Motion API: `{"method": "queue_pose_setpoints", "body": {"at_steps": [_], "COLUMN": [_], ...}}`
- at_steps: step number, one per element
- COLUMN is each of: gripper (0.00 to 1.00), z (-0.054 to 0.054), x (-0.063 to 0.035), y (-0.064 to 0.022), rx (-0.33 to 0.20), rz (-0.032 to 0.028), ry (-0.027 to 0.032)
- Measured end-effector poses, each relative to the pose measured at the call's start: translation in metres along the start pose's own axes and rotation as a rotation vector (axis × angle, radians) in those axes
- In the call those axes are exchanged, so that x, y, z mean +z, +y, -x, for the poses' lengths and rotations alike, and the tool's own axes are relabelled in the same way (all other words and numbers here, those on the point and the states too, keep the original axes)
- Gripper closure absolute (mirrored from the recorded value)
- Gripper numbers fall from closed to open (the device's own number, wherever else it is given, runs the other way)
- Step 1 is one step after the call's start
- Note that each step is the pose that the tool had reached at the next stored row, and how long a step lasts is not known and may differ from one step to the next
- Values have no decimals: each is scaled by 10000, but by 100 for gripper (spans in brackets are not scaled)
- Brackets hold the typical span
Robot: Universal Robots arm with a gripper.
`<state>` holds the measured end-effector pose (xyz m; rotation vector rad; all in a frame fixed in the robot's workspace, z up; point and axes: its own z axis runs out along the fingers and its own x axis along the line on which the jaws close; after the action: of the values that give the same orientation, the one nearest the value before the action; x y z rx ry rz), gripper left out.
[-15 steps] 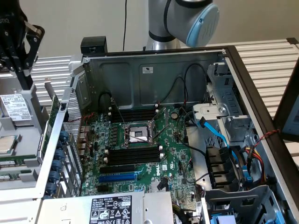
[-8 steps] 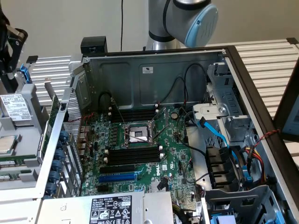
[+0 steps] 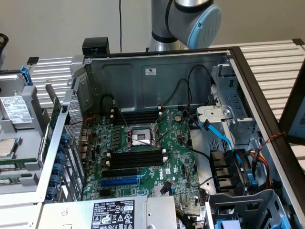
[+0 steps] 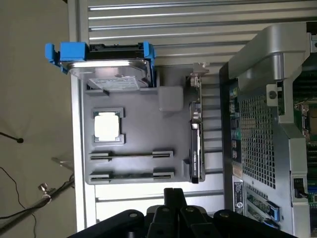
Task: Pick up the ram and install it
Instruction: 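Reach for the ram, then pick up the ram and move it above insertion slot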
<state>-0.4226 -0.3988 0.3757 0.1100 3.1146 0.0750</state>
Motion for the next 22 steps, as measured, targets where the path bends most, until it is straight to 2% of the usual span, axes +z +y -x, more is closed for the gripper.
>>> {"method": "queue_pose_setpoints", "body": {"at_steps": [7,16,19,22], "gripper": [89,89,89,89], "z": [-259,-315,-361,-363], "x": [9,8,11,11], "y": [-19,-13,8,9], "rx": [1,-24,-49,-60], "rz": [1,1,-26,-30], "ry": [-3,-8,-11,-10]}}
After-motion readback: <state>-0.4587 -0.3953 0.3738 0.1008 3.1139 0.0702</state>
